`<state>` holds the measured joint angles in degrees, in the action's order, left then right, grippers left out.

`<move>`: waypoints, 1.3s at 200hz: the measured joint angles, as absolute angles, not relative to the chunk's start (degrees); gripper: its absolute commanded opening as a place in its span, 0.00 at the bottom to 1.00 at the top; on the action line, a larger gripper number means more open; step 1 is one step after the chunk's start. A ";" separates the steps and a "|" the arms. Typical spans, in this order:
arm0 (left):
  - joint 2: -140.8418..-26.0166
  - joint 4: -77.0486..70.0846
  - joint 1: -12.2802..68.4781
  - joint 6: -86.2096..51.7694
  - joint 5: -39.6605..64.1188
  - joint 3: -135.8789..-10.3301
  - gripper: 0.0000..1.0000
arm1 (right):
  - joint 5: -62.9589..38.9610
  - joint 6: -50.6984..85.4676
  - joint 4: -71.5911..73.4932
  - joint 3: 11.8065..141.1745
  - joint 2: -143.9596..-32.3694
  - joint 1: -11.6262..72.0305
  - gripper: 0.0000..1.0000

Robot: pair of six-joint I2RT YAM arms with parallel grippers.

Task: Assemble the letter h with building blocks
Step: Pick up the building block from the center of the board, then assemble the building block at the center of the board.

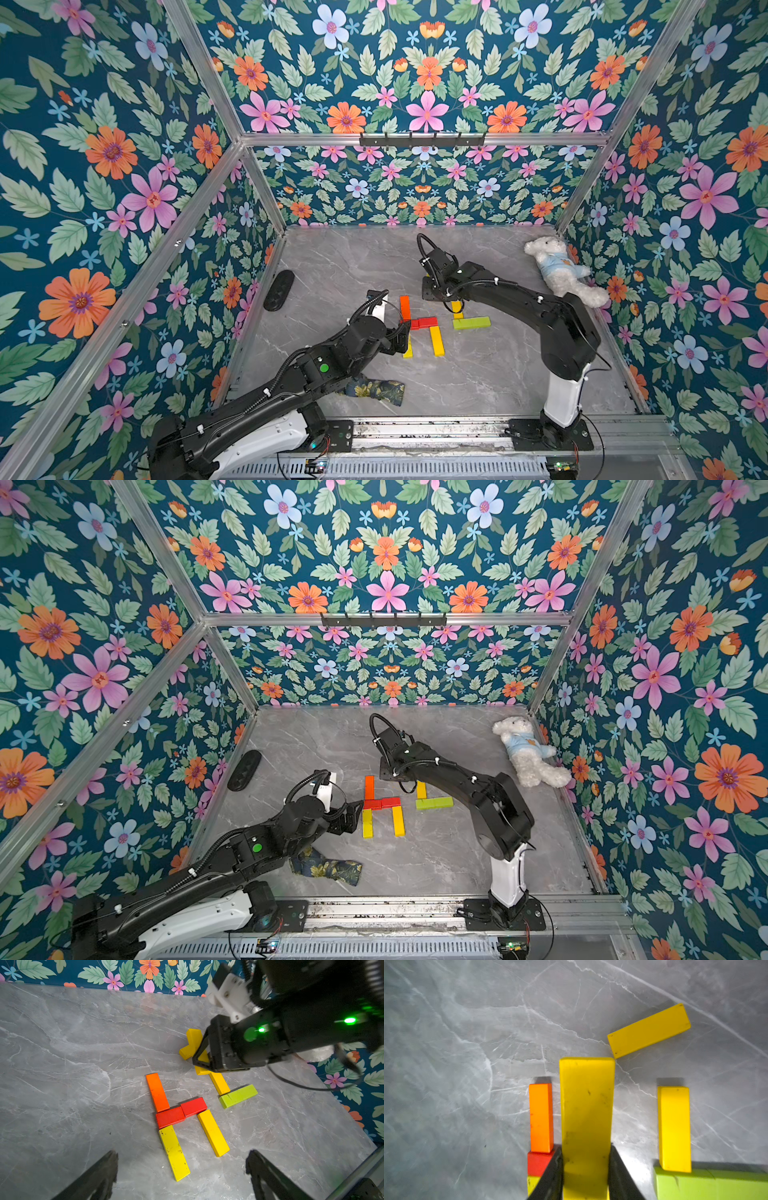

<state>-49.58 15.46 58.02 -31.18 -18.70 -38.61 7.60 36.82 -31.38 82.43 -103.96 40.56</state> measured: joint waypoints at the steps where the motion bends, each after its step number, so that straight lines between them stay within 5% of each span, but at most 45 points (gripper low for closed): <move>1: -49.58 15.46 58.02 -31.18 -18.70 -38.61 0.99 | 7.46 36.71 -31.33 81.91 -103.35 40.56 0.21; 112: -51.24 15.35 58.02 -31.86 -19.16 -38.61 0.99 | -1.02 35.11 -35.42 47.31 -70.39 46.11 0.24; 260: -51.96 14.96 58.02 -32.86 -18.24 -38.30 0.99 | -4.16 39.88 -31.42 43.81 -82.50 45.21 0.23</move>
